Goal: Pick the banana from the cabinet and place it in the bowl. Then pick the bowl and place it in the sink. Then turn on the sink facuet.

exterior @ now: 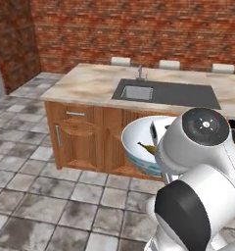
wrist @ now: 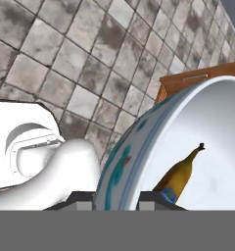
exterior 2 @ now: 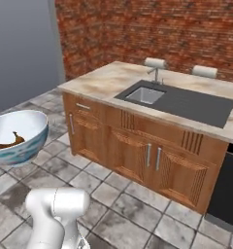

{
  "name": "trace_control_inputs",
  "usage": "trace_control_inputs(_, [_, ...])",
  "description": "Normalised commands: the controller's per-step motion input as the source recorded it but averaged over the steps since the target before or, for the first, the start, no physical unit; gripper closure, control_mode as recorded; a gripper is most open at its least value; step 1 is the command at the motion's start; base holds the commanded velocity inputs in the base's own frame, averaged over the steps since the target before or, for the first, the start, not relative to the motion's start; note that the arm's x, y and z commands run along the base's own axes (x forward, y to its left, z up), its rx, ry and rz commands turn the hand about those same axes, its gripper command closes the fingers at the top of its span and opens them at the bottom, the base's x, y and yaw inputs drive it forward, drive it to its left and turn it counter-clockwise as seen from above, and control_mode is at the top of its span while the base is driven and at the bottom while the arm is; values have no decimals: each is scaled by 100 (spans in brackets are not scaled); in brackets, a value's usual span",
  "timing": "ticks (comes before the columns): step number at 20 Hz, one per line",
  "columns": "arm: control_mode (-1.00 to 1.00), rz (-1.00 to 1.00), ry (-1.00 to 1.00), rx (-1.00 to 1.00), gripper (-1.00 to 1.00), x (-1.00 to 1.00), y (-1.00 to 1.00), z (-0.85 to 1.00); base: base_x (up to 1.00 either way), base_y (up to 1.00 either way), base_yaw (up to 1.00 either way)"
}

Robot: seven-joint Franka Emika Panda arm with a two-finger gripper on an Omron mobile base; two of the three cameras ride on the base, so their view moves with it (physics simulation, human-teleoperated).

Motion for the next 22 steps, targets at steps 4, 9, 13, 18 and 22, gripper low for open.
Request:
trace_control_inputs(4, [100, 0, 0, 0, 100, 0, 0, 0, 49, -26, -55])
trace_control_inputs(9, [100, 0, 0, 0, 100, 0, 0, 0, 74, -19, -50])
trace_control_inputs(13, [100, 0, 0, 0, 100, 0, 0, 0, 78, -10, -43])
trace_control_inputs(18, [100, 0, 0, 0, 100, 0, 0, 0, 70, -2, -24])
trace_control_inputs(22, [100, 0, 0, 0, 100, 0, 0, 0, 50, 0, -7])
